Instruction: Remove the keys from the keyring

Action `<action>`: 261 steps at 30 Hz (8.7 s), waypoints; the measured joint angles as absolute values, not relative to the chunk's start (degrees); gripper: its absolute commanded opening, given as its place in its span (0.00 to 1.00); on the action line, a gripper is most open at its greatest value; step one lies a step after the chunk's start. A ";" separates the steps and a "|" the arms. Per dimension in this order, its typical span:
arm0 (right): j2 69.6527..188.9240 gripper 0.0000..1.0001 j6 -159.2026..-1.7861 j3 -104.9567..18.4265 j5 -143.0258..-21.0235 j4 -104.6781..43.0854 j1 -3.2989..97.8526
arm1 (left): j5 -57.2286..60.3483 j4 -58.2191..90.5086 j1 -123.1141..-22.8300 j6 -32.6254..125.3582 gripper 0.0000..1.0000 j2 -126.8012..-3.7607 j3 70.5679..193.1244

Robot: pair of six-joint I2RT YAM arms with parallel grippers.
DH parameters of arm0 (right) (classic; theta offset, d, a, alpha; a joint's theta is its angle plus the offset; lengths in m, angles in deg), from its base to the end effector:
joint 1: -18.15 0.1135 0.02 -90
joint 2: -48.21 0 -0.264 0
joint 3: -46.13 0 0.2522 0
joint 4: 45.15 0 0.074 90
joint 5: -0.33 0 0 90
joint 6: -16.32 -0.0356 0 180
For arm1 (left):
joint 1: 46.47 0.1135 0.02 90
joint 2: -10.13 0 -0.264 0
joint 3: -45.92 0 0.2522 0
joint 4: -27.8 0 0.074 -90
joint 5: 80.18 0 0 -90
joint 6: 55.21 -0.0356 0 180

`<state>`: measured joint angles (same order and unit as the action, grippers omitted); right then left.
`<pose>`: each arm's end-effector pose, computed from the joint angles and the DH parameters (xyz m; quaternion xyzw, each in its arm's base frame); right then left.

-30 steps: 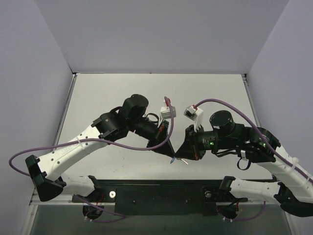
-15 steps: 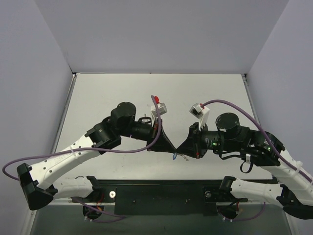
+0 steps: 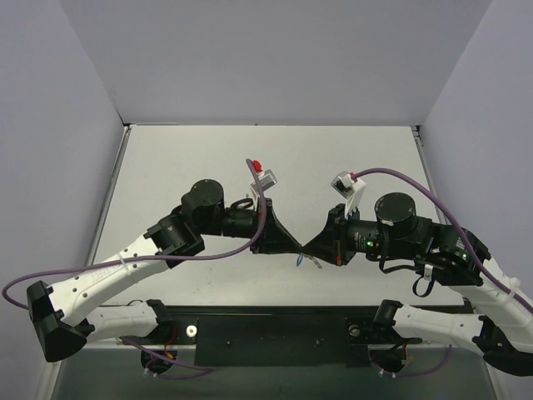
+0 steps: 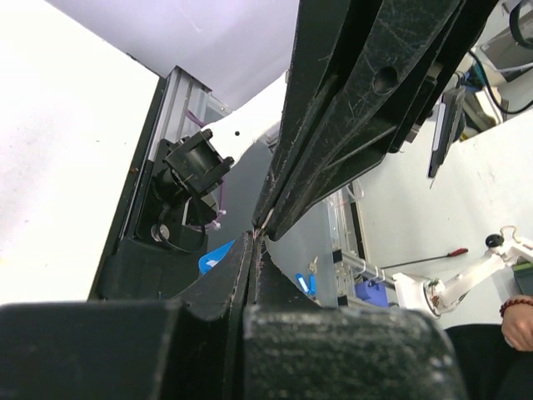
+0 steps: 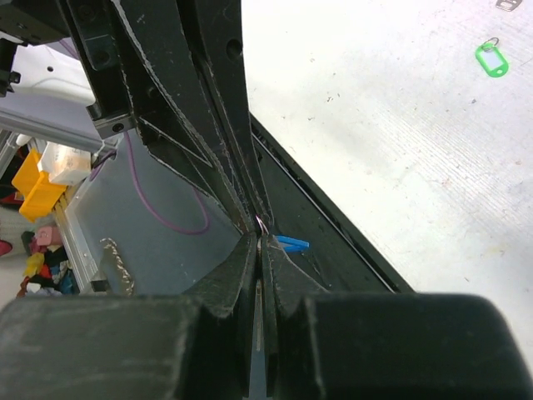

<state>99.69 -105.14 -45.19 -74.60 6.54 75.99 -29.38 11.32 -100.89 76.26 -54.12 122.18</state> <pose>0.0748 0.1364 0.4594 -0.2561 0.7305 0.5116 0.3730 0.1291 -0.2191 0.3958 0.3043 0.6615 -0.6399 0.2456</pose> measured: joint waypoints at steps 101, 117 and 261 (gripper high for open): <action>159.86 0.59 -111.92 -56.14 -81.48 -11.56 59.27 | 29.59 -31.37 -90.50 62.56 0.00 -16.16 107.90; 138.20 0.59 -113.62 -35.22 -81.81 -14.44 57.11 | 29.57 -31.06 -90.46 62.58 0.00 -17.10 107.90; 61.35 1.00 -121.73 -9.94 -90.29 9.62 57.87 | 18.99 -20.31 -80.49 55.17 0.97 -7.74 102.77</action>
<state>61.35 -121.73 -9.94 -90.29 9.62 57.87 18.99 -20.31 -80.49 55.17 -7.74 102.77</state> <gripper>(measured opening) 1.000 0.969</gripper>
